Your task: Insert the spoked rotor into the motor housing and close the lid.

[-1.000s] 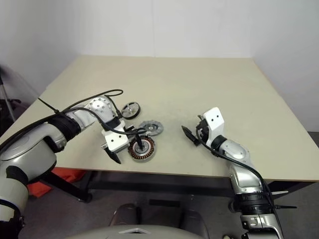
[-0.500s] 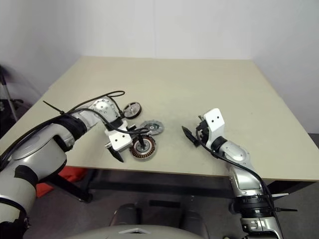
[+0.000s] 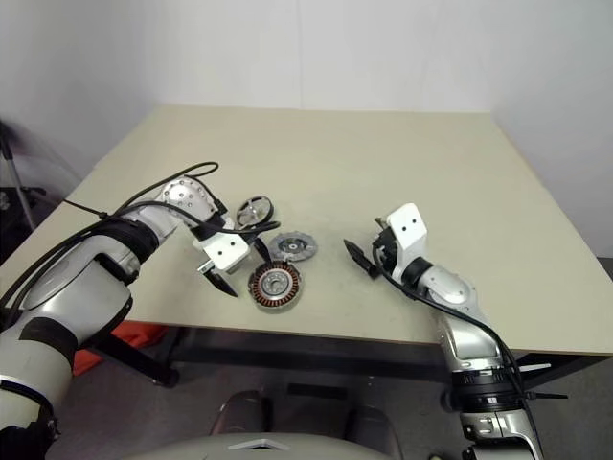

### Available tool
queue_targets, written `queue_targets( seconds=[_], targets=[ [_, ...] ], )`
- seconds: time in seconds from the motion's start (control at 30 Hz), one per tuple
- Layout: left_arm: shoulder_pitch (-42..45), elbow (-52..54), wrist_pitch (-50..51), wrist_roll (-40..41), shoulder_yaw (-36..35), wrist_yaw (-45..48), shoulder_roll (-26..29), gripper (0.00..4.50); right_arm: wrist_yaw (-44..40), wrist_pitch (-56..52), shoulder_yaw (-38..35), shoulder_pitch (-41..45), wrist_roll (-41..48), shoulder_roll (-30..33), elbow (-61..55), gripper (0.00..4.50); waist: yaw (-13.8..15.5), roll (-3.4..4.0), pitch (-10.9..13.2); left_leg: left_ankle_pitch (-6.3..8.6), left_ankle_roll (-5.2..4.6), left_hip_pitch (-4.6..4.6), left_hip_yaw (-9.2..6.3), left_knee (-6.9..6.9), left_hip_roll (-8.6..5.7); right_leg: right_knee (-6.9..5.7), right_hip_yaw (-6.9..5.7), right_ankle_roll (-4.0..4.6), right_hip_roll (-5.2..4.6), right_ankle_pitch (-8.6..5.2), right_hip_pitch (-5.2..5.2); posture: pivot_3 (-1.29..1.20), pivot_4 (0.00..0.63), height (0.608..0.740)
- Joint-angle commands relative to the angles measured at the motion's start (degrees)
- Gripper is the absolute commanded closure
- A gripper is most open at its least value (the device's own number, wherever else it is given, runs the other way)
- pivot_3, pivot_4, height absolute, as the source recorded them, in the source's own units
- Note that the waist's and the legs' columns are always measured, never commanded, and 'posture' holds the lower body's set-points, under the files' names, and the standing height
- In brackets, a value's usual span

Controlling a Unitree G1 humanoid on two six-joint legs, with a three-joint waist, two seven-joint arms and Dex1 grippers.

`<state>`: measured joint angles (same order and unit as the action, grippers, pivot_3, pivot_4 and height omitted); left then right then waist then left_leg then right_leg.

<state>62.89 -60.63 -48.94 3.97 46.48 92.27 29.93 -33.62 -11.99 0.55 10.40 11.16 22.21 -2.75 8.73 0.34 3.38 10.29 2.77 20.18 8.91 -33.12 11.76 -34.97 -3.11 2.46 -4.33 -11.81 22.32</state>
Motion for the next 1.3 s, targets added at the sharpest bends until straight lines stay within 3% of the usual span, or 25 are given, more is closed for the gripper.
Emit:
queue_targets(
  seconds=[0.03,0.57,0.93,1.3],
  targets=[
    [0.3,1.2,-0.5,0.3,-1.6,0.2,0.4,0.02,-0.2,0.6,-0.2,1.0,0.2,0.0,-0.5,0.06,0.0,0.00,0.0,0.00,0.00,0.00,0.00,0.00,0.00,0.00,0.00,0.00,0.00,0.00,0.00,0.00,0.000,0.740],
    [4.6,-2.8,-3.0,-2.1,0.6,0.2,-4.0,0.02,1.8,0.6,-0.5,-2.4,0.3,-1.0,-3.2,0.06,0.1,-0.04,0.0,-0.01,0.01,-0.04,0.00,0.00,0.00,-0.01,0.00,-0.04,-0.01,-0.02,-0.01,0.00,0.000,0.740],
    [3.2,-0.9,-4.7,0.1,5.6,0.2,-2.2,0.02,2.8,0.6,-0.6,-2.9,0.3,-1.1,-3.4,0.06,0.1,-0.06,0.0,0.00,0.00,-0.03,0.00,0.00,0.00,-0.01,0.00,-0.08,-0.01,-0.04,-0.01,0.00,0.000,0.740],
    [2.2,-1.7,-4.2,-0.6,5.6,0.2,-3.0,0.02,3.1,0.5,-0.3,-2.9,0.3,-1.5,-3.6,0.06,0.1,-0.06,0.0,0.00,0.00,-0.05,0.00,0.00,0.00,-0.01,0.00,-0.09,-0.02,-0.05,-0.03,0.00,0.000,0.740]
  ],
)
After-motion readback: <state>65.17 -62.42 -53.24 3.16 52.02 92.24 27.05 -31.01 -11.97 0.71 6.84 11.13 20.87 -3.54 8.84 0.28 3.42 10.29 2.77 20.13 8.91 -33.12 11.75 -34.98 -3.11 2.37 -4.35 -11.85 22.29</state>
